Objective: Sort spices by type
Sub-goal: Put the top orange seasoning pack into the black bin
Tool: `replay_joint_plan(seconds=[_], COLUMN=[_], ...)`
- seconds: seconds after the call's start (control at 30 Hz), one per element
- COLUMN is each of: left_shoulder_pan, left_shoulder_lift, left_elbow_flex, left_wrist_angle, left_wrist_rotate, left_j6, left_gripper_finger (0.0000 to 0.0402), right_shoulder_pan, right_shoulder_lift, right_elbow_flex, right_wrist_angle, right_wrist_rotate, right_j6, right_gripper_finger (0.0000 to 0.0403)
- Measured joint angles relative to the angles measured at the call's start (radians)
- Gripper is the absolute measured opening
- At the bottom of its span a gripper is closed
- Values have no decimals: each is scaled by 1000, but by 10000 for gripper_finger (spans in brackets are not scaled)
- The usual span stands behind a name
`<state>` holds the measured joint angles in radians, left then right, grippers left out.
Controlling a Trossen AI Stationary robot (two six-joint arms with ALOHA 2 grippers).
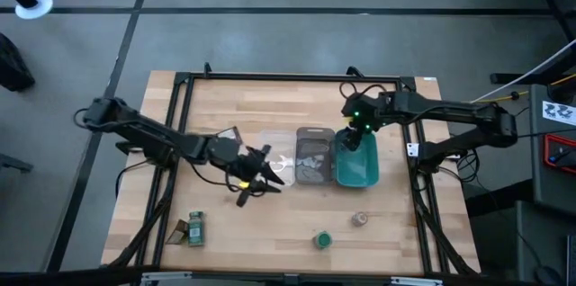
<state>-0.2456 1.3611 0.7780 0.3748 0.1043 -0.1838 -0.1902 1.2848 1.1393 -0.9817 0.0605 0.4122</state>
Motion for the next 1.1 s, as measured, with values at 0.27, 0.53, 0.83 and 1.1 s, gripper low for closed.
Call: replay_joint_plan(seconds=[0.27,0.53,0.83,1.1], left_shoulder_pan=[-9,44,186,360], left_shoulder_lift=[108,32,-145,-182], left_elbow_flex=[0,0,0,0], left_wrist_angle=[66,-160,-632,-891], left_wrist_rotate=[-21,-45,-175,-316], left_j6=[-47,-131,-188,-345], left_gripper_finger=[114,177,184,184], right_shoulder_pan=[1,0,0,0], right_shoulder_lift=[-54,-52,-52,-52], right_elbow_flex=[0,0,0,0], right_wrist_angle=[2,15,16,22], right_wrist_rotate=[-7,-7,-7,-7], right_j6=[1,-1,-25,-30], right_gripper_finger=[254,254,254,254])
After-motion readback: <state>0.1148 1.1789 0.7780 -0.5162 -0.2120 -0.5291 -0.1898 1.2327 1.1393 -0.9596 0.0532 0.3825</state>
